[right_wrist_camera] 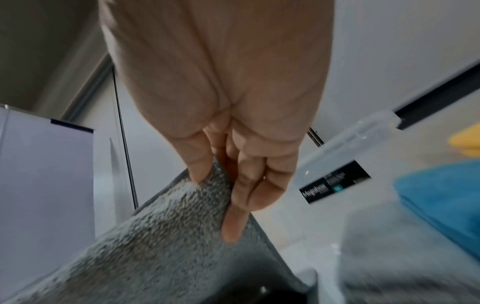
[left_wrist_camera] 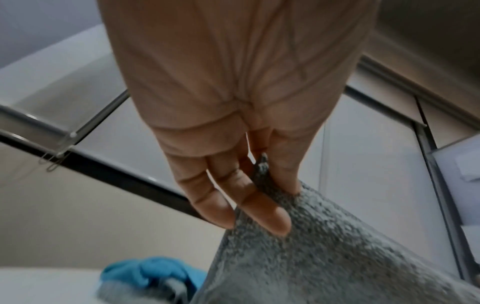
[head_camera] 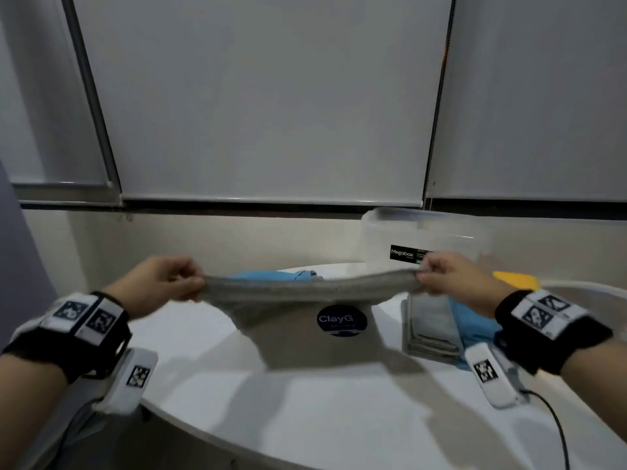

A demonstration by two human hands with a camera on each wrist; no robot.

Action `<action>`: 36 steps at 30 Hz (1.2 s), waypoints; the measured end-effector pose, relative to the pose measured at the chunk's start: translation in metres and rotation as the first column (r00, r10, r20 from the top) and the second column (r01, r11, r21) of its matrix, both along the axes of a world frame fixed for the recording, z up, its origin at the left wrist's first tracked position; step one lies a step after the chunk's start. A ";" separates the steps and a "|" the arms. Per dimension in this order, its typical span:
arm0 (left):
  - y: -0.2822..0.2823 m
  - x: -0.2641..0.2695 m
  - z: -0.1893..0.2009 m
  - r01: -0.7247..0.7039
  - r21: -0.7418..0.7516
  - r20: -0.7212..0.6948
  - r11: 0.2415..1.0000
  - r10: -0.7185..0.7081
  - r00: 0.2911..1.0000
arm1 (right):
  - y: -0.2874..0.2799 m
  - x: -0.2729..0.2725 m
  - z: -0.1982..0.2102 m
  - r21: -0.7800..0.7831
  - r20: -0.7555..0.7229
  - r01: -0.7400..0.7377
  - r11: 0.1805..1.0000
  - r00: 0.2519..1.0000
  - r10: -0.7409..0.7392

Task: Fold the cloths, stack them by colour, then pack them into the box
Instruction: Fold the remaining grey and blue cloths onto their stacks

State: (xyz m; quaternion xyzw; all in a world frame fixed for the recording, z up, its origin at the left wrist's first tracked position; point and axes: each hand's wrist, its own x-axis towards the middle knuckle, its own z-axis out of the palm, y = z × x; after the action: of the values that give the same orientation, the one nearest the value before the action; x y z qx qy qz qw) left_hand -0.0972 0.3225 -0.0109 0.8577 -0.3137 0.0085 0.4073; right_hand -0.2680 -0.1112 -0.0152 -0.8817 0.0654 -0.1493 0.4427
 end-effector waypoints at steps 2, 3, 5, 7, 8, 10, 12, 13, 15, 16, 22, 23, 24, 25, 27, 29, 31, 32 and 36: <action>0.005 -0.012 -0.026 0.055 0.162 -0.088 0.985 -0.042 0.995 | 0.003 -0.019 -0.026 -0.036 -0.174 -0.071 0.997 0.983 0.064; 0.008 -0.017 -0.038 0.089 0.220 -0.134 0.971 -0.061 0.989 | 0.005 -0.028 -0.037 -0.037 -0.257 -0.102 0.994 0.962 0.089; 0.011 -0.028 -0.056 0.171 0.299 -0.233 0.939 -0.102 0.967 | 0.004 -0.045 -0.058 0.007 -0.383 -0.155 0.988 0.912 0.146; 0.014 -0.036 -0.067 0.255 0.331 -0.334 0.908 -0.140 0.932 | 0.001 -0.056 -0.070 0.102 -0.487 -0.194 0.976 0.846 0.219; 0.014 -0.038 -0.071 0.287 0.331 -0.383 0.899 -0.150 0.911 | -0.002 -0.060 -0.074 0.149 -0.527 -0.208 0.967 0.811 0.256; 0.014 -0.037 -0.073 0.332 0.318 -0.461 0.888 -0.161 0.873 | -0.003 -0.065 -0.076 0.201 -0.584 -0.232 0.952 0.751 0.306; 0.010 -0.034 -0.073 0.347 0.305 -0.487 0.887 -0.168 0.857 | -0.003 -0.063 -0.074 0.205 -0.610 -0.217 0.954 0.734 0.298; 0.008 -0.030 -0.072 0.337 0.299 -0.479 0.893 -0.166 0.862 | -0.003 -0.059 -0.072 0.176 -0.607 -0.202 0.964 0.748 0.267; 0.002 -0.020 -0.070 0.283 0.280 -0.430 0.917 -0.144 0.891 | -0.001 -0.046 -0.066 0.014 -0.566 -0.190 0.982 0.808 0.164; -0.001 -0.013 -0.070 0.238 0.267 -0.391 0.934 -0.121 0.912 | 0.000 -0.038 -0.062 -0.096 -0.529 -0.186 0.978 0.842 0.108; -0.028 0.038 -0.090 -0.067 0.081 -0.306 0.995 0.088 0.948 | -0.002 0.041 -0.052 -0.583 -0.330 -0.080 0.808 0.932 -0.146; -0.033 0.047 -0.096 -0.102 0.071 -0.296 0.992 0.118 0.948 | -0.002 0.055 -0.054 -0.604 -0.329 -0.068 0.794 0.929 -0.171; -0.038 0.057 -0.104 -0.131 0.075 -0.277 0.989 0.147 0.950 | -0.002 0.068 -0.057 -0.623 -0.339 -0.060 0.780 0.920 -0.199; -0.042 0.067 -0.111 -0.160 0.094 -0.258 0.983 0.179 0.949 | -0.001 0.080 -0.060 -0.649 -0.354 -0.062 0.758 0.907 -0.228; -0.051 0.083 -0.126 -0.224 0.137 -0.244 0.965 0.252 0.936 | 0.002 0.101 -0.069 -0.690 -0.395 -0.065 0.720 0.869 -0.300; -0.058 0.096 -0.141 -0.280 0.153 -0.261 0.948 0.312 0.913 | 0.008 0.119 -0.078 -0.716 -0.436 -0.057 0.696 0.815 -0.381; -0.065 0.103 -0.154 -0.325 0.172 -0.296 0.930 0.363 0.883 | 0.013 0.131 -0.085 -0.724 -0.466 -0.051 0.688 0.771 -0.434; -0.069 0.105 -0.161 -0.346 0.181 -0.312 0.921 0.388 0.867 | 0.014 0.136 -0.090 -0.717 -0.483 -0.046 0.696 0.752 -0.448; -0.077 0.110 -0.179 -0.428 0.132 -0.363 0.894 0.445 0.819 | 0.016 0.148 -0.105 -0.665 -0.544 -0.053 0.745 0.717 -0.435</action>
State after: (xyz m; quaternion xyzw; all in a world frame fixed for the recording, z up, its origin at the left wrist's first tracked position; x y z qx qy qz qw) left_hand 0.0125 0.2453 -0.1895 0.9003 -0.0233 -0.0736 0.4285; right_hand -0.1195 -0.0953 -0.1200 -0.9570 0.2623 0.1168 0.0420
